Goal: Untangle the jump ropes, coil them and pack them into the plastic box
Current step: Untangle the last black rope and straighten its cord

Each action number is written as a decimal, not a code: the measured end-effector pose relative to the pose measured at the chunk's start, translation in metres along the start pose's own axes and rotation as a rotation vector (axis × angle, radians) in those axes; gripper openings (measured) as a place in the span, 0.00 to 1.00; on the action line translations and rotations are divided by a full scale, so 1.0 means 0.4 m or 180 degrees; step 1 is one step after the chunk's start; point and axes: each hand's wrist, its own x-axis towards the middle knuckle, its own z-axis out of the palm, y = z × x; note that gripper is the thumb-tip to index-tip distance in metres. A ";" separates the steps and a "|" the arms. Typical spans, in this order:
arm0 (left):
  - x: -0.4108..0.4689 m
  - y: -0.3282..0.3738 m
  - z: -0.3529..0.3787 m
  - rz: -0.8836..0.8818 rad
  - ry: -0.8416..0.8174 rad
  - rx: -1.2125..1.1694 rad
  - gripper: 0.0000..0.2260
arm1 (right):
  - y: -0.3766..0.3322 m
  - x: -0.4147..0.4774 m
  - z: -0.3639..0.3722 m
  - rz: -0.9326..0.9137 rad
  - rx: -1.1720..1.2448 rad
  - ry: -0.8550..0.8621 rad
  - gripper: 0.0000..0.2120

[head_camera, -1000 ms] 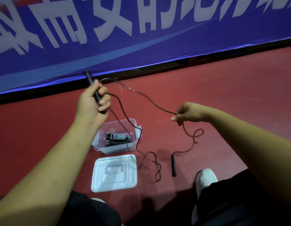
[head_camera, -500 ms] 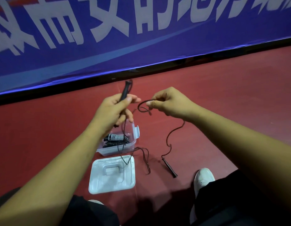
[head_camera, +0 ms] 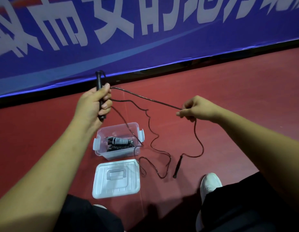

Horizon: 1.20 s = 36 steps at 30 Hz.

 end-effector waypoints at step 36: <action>0.003 -0.018 0.015 -0.0161 0.0056 0.0596 0.08 | 0.096 -0.007 0.020 0.0363 -0.0347 -0.0967 0.09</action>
